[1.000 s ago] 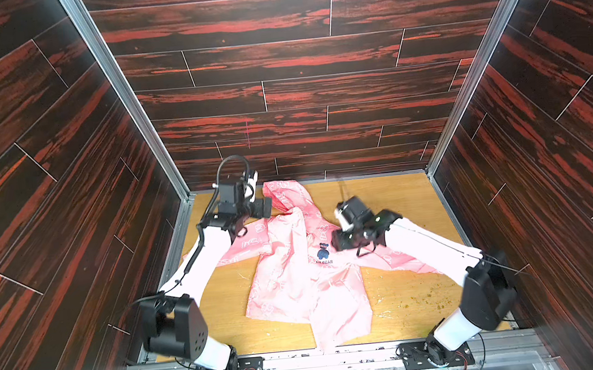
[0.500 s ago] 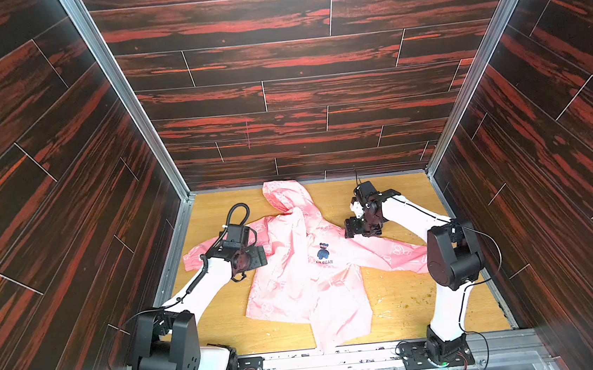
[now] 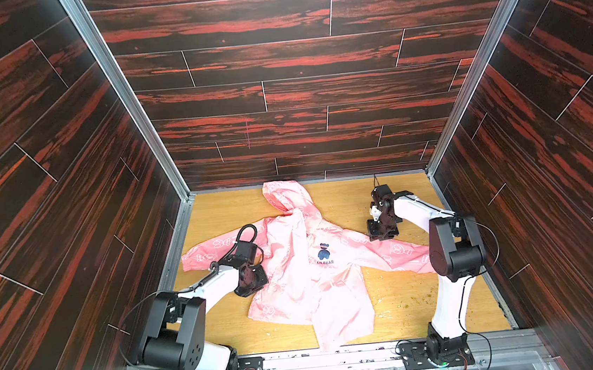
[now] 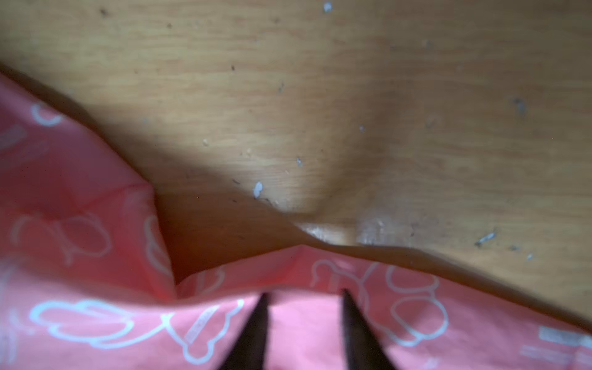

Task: Unzip the jacket
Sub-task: Smooth out the jacket at the center of the board.

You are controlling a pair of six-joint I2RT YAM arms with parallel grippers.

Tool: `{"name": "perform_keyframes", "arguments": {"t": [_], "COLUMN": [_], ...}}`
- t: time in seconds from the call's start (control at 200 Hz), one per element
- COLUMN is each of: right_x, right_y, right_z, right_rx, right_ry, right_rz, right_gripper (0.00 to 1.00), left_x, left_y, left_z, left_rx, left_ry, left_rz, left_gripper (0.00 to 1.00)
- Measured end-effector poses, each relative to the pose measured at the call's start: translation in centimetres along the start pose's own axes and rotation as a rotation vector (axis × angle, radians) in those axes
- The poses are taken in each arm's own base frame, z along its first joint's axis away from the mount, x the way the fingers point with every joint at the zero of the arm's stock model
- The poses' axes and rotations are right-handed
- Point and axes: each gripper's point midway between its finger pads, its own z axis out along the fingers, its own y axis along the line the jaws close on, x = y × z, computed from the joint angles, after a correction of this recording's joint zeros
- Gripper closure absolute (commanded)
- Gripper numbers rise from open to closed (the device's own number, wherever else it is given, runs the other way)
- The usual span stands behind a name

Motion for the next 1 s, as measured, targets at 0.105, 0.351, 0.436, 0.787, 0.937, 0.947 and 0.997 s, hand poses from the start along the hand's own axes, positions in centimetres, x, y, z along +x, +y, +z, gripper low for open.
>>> {"name": "perform_keyframes", "arguments": {"t": [0.105, 0.351, 0.436, 0.787, 0.937, 0.947, 0.997], "right_x": [-0.1, -2.4, -2.8, -0.4, 0.7, 0.7, 0.7], "right_y": [1.7, 5.6, 6.2, 4.7, 1.9, 1.8, 2.0], "right_z": [-0.3, -3.0, -3.3, -0.4, -1.6, -1.8, -2.4], "right_rx": [-0.109, -0.282, -0.287, -0.088, -0.031, -0.03, -0.048], "right_ry": [0.003, -0.073, -0.095, 0.003, 0.02, 0.017, 0.004], "right_rz": [-0.044, -0.173, -0.233, -0.318, -0.255, -0.254, -0.253], "right_gripper": [0.01, 0.01, 0.02, 0.07, 0.05, 0.05, 0.05], "left_x": [1.4, 2.8, 3.0, 1.5, 0.6, 0.5, 0.0], "left_y": [0.7, 2.3, 2.7, 1.6, 0.4, 0.3, -0.3], "left_z": [-0.6, -2.2, -2.8, -5.4, -6.8, -6.9, -7.6], "left_rx": [-0.023, -0.074, -0.089, -0.092, -0.038, -0.033, 0.0], "left_ry": [0.001, -0.002, -0.009, -0.048, -0.114, -0.12, -0.157], "left_rz": [-0.018, -0.093, -0.103, -0.086, -0.059, -0.058, -0.05], "left_gripper": [1.0, 1.0, 0.72, 0.53, 0.53, 0.53, 0.53]}}
